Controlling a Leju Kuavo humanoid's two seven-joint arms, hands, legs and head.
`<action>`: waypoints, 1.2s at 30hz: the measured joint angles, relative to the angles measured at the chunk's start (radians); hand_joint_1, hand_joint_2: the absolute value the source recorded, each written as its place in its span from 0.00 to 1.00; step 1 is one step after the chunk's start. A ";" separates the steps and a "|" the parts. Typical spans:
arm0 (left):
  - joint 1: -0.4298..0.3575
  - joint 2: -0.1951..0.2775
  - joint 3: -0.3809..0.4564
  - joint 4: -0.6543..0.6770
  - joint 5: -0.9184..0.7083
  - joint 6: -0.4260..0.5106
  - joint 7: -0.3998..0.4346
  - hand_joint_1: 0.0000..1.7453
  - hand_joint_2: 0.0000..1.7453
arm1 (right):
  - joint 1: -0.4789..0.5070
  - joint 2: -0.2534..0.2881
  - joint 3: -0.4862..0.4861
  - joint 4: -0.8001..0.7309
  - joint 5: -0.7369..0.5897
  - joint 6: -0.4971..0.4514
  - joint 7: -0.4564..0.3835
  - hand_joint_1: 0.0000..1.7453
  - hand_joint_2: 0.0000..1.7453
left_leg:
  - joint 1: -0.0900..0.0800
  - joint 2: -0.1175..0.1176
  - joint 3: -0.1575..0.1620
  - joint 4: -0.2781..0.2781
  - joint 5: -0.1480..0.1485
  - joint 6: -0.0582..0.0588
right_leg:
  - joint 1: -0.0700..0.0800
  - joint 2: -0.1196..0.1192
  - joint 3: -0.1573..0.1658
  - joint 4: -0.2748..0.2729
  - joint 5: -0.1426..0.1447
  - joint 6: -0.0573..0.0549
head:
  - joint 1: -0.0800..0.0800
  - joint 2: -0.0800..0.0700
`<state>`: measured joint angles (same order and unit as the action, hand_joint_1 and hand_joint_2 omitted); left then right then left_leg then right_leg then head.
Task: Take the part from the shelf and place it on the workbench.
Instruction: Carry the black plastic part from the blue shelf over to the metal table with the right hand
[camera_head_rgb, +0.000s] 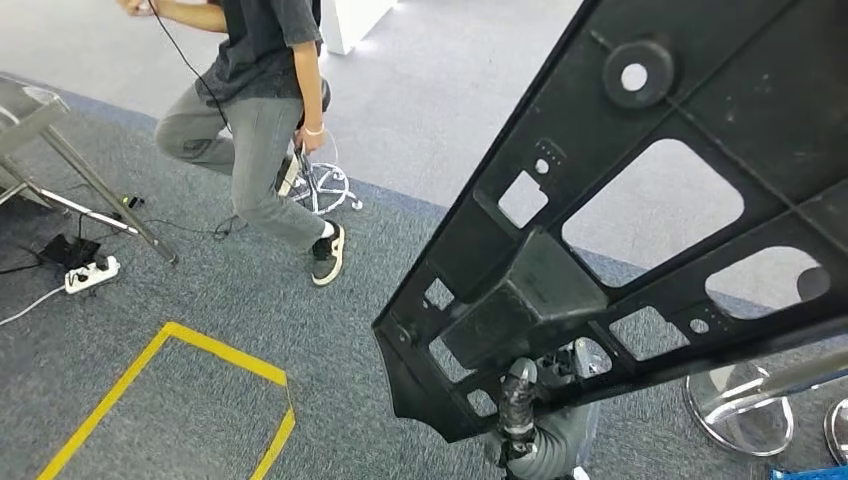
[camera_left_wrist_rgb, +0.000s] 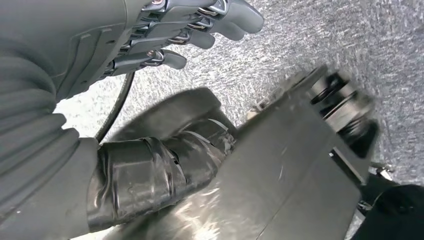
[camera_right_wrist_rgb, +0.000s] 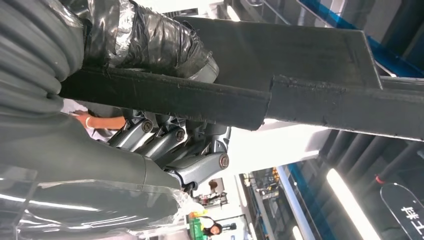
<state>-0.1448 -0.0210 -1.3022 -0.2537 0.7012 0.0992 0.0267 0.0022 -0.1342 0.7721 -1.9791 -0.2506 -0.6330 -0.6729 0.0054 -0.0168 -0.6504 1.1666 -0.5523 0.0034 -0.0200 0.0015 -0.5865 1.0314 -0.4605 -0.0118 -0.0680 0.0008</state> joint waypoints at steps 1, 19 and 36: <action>0.000 0.000 0.000 0.000 0.000 0.000 0.000 0.00 1.00 | 0.000 0.000 0.000 0.000 0.000 0.000 0.000 1.00 1.00 | 0.002 0.002 -0.034 0.066 -0.028 -0.005 | 0.000 -0.003 0.000 0.000 -0.001 -0.002 | -0.001 0.000; 0.002 0.001 -0.001 0.000 0.000 0.000 0.000 0.00 1.00 | 0.000 -0.001 0.000 0.000 0.000 0.000 0.000 1.00 1.00 | -0.002 0.011 0.066 -0.145 0.083 0.052 | 0.001 -0.004 -0.130 0.284 -0.125 0.043 | 0.009 0.000; 0.001 0.000 -0.001 0.000 0.000 0.000 0.000 0.00 1.00 | 0.000 0.000 0.000 0.000 0.000 0.000 0.000 1.00 1.00 | 0.008 0.011 -0.027 0.056 0.015 -0.012 | 0.000 -0.007 0.004 -0.001 -0.002 0.001 | 0.002 0.000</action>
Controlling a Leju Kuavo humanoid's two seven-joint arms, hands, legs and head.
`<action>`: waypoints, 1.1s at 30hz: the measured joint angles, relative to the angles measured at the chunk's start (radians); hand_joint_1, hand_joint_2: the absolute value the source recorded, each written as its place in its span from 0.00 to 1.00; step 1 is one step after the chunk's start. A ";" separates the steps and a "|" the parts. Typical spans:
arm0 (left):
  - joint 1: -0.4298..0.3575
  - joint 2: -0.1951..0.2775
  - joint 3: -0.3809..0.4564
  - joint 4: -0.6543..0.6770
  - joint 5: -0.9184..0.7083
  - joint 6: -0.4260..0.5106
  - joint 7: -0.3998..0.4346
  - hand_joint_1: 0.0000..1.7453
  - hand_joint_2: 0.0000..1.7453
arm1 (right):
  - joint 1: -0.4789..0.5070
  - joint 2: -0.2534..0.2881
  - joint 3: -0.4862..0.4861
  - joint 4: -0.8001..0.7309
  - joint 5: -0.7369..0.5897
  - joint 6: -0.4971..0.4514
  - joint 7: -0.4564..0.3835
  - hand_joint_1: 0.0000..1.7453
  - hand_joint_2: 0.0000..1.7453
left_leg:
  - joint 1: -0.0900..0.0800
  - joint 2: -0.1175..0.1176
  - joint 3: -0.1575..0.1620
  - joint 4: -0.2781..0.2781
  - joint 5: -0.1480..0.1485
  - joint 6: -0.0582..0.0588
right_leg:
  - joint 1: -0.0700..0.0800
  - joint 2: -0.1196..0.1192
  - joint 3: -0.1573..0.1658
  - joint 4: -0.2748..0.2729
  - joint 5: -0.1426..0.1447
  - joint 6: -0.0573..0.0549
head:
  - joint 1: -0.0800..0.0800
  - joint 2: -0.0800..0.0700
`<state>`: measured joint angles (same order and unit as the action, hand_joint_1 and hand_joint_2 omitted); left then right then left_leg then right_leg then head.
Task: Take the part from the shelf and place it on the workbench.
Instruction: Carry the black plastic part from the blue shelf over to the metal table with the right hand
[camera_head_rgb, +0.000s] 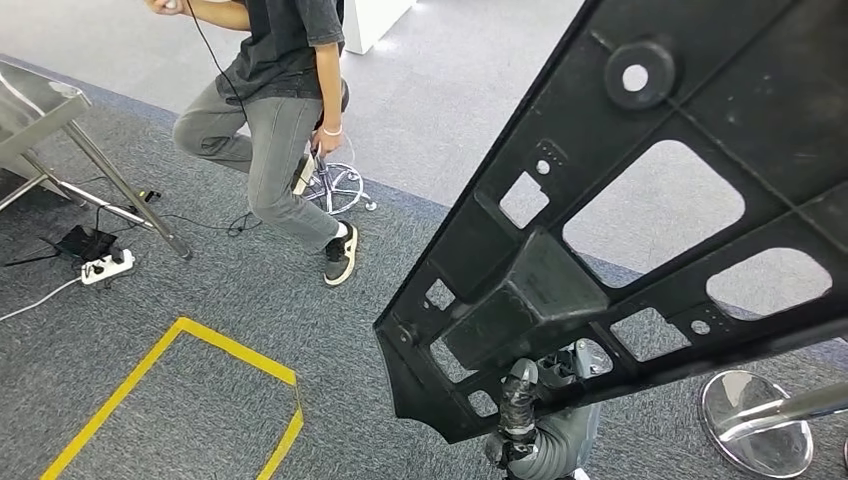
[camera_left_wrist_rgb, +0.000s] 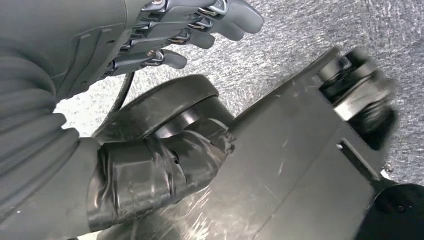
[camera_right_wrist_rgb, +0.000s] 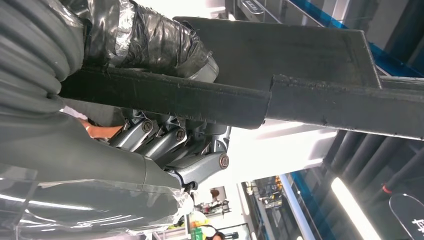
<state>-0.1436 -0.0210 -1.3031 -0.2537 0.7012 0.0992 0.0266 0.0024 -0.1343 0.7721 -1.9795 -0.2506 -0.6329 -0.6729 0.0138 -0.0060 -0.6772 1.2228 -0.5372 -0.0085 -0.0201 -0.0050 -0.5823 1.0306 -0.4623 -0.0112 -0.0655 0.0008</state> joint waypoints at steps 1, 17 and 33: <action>0.000 0.000 0.000 0.000 0.000 0.000 0.000 0.00 1.00 | 0.000 0.000 0.000 0.000 0.000 0.000 0.000 1.00 1.00 | 0.001 0.002 0.033 -0.070 0.032 0.002 | 0.000 0.000 0.002 0.001 -0.002 0.003 | 0.000 0.000; -0.005 0.002 -0.024 -0.001 -0.117 0.190 -0.031 0.00 1.00 | -0.001 0.000 0.000 0.034 0.052 -0.041 0.085 1.00 1.00 | -0.006 -0.068 0.099 -0.196 0.063 0.052 | -0.001 0.041 -0.039 0.088 -0.021 0.033 | 0.009 0.000; -0.008 0.002 -0.028 -0.002 -0.119 0.183 0.004 0.00 1.00 | -0.016 0.007 0.000 0.061 0.049 -0.027 0.095 1.00 1.00 | -0.009 0.043 0.055 -0.153 0.071 0.020 | 0.012 -0.076 0.024 -0.002 -0.023 -0.002 | -0.004 0.000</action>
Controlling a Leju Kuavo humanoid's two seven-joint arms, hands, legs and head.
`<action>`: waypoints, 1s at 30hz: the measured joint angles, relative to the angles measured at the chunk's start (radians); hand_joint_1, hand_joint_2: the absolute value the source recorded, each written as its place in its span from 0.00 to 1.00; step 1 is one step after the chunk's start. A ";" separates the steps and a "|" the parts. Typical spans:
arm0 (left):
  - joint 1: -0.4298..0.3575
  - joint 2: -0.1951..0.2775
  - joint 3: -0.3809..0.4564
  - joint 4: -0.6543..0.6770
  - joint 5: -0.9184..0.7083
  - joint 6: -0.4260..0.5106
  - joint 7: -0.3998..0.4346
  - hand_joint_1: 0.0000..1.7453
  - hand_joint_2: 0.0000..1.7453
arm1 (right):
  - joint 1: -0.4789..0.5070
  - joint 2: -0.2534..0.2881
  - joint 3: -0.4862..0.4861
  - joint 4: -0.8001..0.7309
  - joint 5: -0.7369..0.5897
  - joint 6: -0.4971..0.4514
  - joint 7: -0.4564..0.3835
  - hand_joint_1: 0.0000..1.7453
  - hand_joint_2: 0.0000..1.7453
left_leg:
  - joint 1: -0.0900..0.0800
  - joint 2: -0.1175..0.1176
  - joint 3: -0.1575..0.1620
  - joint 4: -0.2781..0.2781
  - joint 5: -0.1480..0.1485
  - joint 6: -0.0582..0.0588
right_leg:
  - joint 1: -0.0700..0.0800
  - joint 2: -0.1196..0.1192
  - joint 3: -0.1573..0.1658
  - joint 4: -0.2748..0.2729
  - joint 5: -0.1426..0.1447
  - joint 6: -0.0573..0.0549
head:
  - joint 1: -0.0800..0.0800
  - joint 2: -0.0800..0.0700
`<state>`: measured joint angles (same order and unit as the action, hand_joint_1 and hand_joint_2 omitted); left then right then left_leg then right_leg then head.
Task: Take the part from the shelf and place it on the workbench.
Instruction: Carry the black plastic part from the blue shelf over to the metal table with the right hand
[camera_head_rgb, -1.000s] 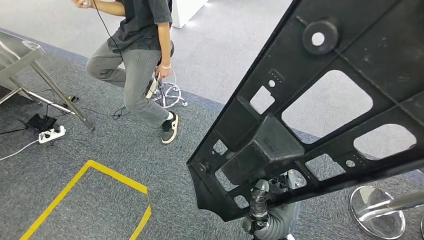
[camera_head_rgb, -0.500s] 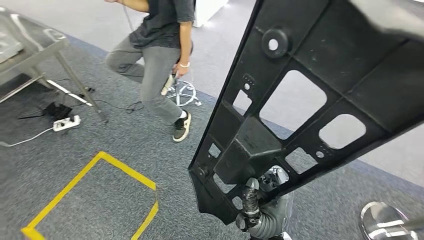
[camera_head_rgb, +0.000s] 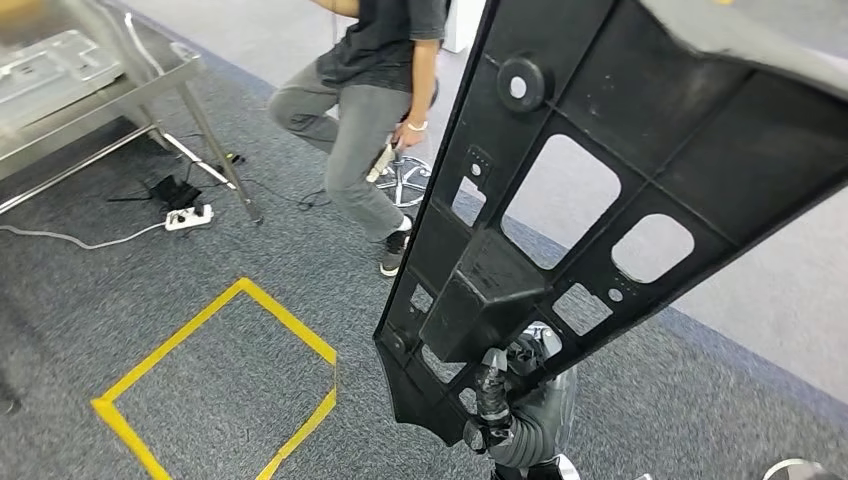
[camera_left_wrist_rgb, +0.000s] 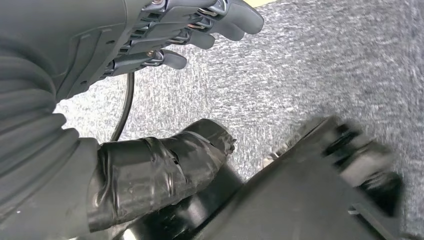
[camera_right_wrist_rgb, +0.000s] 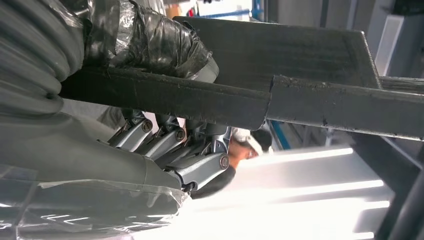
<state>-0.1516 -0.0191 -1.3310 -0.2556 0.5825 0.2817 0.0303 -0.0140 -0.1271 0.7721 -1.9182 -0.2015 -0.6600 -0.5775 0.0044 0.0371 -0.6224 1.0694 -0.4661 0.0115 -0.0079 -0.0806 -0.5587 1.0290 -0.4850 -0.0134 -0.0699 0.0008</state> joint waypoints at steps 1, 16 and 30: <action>-0.002 0.000 0.000 0.000 0.001 -0.003 0.001 0.00 1.00 | -0.002 0.001 0.000 0.000 -0.002 0.003 0.000 1.00 1.00 | -0.005 0.014 0.018 -0.036 0.007 0.007 | 0.001 -0.009 0.003 -0.001 -0.002 0.004 | 0.000 0.000; -0.006 -0.031 -0.001 -0.005 0.002 -0.008 0.003 0.00 1.00 | 0.010 -0.028 -0.004 -0.015 -0.063 0.032 -0.001 1.00 1.00 | 0.007 -0.136 0.024 -0.043 0.008 0.018 | -0.024 0.150 -0.025 0.035 0.001 0.048 | 0.011 0.000; 0.004 -0.032 0.003 -0.005 0.092 -0.013 -0.008 0.00 1.00 | -0.005 -0.017 -0.003 0.004 -0.034 0.061 0.013 1.00 1.00 | -0.001 -0.005 -0.037 0.060 -0.010 -0.005 | -0.004 0.000 0.009 0.007 -0.016 0.001 | -0.004 0.000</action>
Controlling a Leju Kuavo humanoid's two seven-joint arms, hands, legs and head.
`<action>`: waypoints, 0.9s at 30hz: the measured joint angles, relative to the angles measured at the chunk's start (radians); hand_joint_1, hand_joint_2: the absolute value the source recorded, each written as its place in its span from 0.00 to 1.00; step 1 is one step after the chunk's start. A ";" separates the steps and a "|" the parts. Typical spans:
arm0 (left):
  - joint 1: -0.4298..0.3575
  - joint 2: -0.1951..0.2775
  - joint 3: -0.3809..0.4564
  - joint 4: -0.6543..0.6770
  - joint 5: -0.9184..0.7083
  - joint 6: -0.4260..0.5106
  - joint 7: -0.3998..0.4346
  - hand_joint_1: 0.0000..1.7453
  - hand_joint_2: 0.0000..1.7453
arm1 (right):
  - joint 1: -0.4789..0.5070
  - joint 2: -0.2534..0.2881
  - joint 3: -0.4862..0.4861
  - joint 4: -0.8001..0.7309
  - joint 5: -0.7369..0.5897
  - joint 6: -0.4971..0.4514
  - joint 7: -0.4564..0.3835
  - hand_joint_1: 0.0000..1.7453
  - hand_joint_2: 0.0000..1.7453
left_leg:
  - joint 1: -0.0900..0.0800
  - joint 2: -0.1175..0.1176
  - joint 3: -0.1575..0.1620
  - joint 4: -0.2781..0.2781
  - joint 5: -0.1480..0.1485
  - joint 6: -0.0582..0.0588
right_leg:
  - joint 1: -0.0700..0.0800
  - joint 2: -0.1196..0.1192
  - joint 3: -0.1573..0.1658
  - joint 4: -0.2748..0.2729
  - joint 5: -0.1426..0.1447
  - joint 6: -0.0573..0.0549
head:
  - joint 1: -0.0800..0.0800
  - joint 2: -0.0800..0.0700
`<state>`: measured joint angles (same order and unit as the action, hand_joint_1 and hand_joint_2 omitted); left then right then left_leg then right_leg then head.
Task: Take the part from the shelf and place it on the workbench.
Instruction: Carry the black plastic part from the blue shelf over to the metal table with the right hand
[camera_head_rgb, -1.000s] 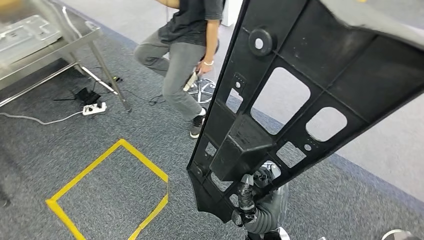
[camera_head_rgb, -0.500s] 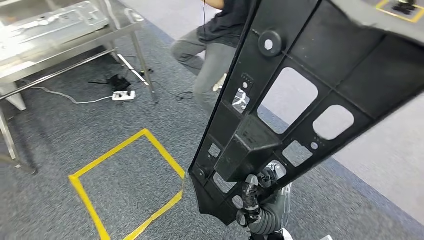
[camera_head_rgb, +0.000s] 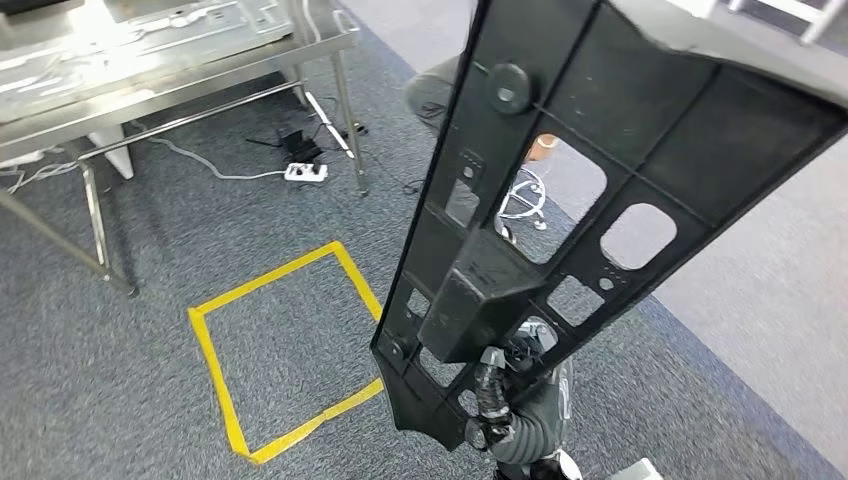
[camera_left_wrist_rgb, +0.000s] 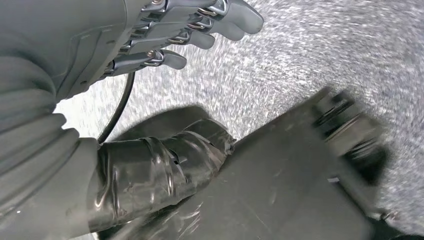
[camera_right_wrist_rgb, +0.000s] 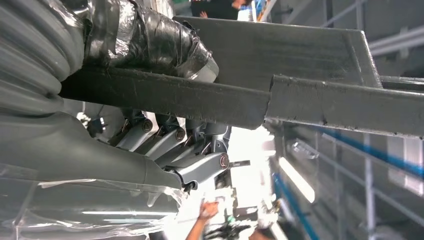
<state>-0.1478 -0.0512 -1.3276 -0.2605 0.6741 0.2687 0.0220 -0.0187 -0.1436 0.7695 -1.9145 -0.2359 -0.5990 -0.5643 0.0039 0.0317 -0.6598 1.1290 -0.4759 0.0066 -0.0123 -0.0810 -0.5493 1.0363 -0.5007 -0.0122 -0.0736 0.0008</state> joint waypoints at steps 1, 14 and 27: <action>-0.001 0.002 0.003 0.000 0.015 -0.002 -0.002 0.00 1.00 | -0.005 0.006 0.002 0.004 0.012 0.000 0.001 1.00 1.00 | -0.006 0.019 0.028 -0.055 0.016 0.008 | 0.003 -0.011 0.003 0.000 -0.003 0.004 | 0.000 0.000; 0.005 0.012 0.022 0.000 0.015 -0.020 0.013 0.00 1.00 | -0.021 0.030 0.009 0.047 0.033 0.006 0.005 1.00 1.00 | -0.001 -0.110 0.061 -0.108 0.020 0.040 | -0.003 0.087 -0.094 0.169 -0.037 0.037 | 0.010 0.000; 0.003 0.021 0.023 0.000 -0.001 -0.022 0.028 0.00 1.00 | -0.026 0.045 0.009 0.072 0.035 0.010 0.006 1.00 1.00 | 0.007 -0.043 -0.094 0.161 -0.082 -0.018 | -0.006 0.045 -0.016 -0.002 0.016 -0.011 | -0.004 0.000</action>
<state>-0.1451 -0.0298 -1.3050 -0.2605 0.6727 0.2468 0.0497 -0.0450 -0.0981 0.7790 -1.8427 -0.2011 -0.5886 -0.5581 0.0110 -0.0117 -0.7540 1.2900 -0.5575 -0.0109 -0.0182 -0.0363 -0.5651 1.0343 -0.4847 -0.0236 -0.0775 0.0008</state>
